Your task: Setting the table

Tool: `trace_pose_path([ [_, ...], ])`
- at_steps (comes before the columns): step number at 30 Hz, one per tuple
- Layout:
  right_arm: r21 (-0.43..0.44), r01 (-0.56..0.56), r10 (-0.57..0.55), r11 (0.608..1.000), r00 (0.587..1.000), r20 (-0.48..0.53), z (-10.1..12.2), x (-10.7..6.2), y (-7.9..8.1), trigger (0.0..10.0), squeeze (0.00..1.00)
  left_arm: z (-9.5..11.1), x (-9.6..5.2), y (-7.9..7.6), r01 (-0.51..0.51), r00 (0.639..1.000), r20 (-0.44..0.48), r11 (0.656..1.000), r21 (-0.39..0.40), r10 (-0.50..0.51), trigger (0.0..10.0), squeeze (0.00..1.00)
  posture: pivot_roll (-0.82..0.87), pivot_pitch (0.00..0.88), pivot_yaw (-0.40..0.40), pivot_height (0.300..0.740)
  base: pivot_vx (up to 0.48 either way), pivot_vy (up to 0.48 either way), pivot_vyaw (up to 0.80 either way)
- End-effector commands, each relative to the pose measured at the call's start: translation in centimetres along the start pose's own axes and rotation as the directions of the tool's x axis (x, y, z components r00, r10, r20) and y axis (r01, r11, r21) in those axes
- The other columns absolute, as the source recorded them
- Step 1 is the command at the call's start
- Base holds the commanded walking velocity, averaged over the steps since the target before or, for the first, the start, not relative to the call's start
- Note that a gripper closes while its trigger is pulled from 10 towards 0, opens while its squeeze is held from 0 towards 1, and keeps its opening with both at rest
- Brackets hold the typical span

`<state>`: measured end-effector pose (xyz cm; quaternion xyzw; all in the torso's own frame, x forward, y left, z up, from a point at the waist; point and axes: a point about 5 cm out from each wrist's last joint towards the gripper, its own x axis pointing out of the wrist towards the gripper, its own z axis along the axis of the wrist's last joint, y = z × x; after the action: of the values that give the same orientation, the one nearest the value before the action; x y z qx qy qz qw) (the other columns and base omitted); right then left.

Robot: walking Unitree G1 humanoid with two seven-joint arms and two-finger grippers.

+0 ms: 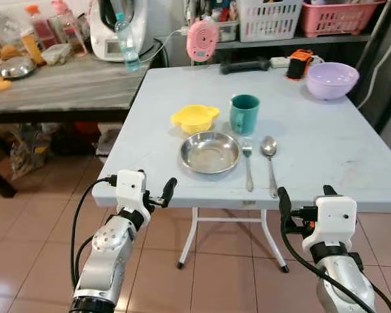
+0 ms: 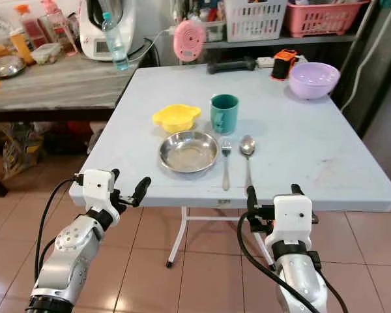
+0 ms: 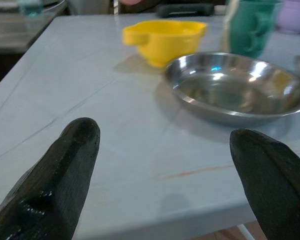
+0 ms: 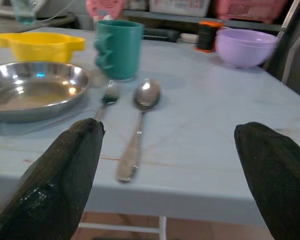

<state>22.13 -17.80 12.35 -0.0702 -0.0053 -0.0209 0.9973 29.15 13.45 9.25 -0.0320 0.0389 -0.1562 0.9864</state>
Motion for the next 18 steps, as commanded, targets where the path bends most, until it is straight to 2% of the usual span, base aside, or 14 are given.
trace_pose_path([
  [1,0.013,-0.023,0.023,1.0,1.0,0.019,0.31,0.23,0.58,10.0,0.0,-0.16,-0.32,0.7,-0.025,1.0,-0.004,1.0,-0.001,0.025,10.0,0.0,-0.16,0.029,0.097,0.74,0.0,0.0,0.51],
  [10,0.02,-0.027,0.027,0.999,1.0,0.013,0.06,0.23,0.77,10.0,0.0,-0.15,-0.37,0.68,-0.018,1.0,-0.006,1.0,-0.003,0.018,10.0,0.0,-0.16,0.029,0.102,0.74,0.0,0.0,0.5],
  [18,0.029,-0.043,0.042,0.999,0.999,0.01,-0.06,0.1,0.89,10.0,0.0,-0.14,-0.15,0.47,-0.007,1.0,-0.008,1.0,-0.003,0.007,10.0,0.0,-0.16,0.032,0.105,0.74,0.0,0.0,0.0],
])
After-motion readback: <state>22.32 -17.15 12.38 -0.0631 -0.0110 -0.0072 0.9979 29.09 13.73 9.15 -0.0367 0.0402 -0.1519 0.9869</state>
